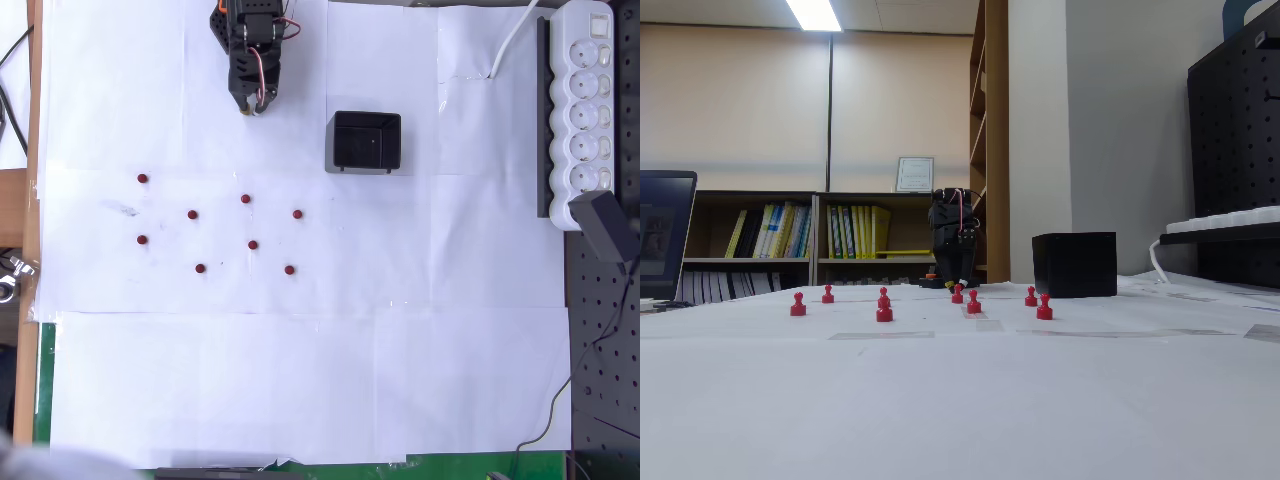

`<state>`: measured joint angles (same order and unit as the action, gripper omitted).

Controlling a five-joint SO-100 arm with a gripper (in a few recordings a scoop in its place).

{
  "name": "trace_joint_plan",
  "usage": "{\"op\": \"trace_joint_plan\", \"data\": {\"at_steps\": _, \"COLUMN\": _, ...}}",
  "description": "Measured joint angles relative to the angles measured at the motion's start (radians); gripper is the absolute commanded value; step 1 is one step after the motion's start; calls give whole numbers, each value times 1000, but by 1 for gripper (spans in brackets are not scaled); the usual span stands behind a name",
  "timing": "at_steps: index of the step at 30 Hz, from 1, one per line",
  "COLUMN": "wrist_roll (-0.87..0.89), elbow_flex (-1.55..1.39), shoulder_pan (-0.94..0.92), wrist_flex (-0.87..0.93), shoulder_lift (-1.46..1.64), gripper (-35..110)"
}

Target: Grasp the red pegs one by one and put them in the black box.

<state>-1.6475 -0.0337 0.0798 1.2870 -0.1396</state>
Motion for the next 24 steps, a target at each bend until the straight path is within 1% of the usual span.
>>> {"op": "trace_joint_plan", "data": {"at_steps": 5, "wrist_roll": 32, "elbow_flex": -72, "shoulder_pan": 0, "wrist_flex": -34, "shoulder_lift": 173, "gripper": 1}}
{"op": "trace_joint_plan", "data": {"at_steps": 10, "wrist_roll": -31, "elbow_flex": -222, "shoulder_pan": 51, "wrist_flex": -48, "shoulder_lift": 376, "gripper": 1}}
{"op": "trace_joint_plan", "data": {"at_steps": 14, "wrist_roll": -55, "elbow_flex": -296, "shoulder_pan": 87, "wrist_flex": -130, "shoulder_lift": 541, "gripper": 1}}
{"op": "trace_joint_plan", "data": {"at_steps": 16, "wrist_roll": -32, "elbow_flex": -330, "shoulder_pan": 86, "wrist_flex": -187, "shoulder_lift": 644, "gripper": 1}}
{"op": "trace_joint_plan", "data": {"at_steps": 19, "wrist_roll": 23, "elbow_flex": -380, "shoulder_pan": 89, "wrist_flex": -221, "shoulder_lift": 793, "gripper": 1}}
{"op": "trace_joint_plan", "data": {"at_steps": 24, "wrist_roll": 49, "elbow_flex": -419, "shoulder_pan": 89, "wrist_flex": -272, "shoulder_lift": 934, "gripper": 1}}
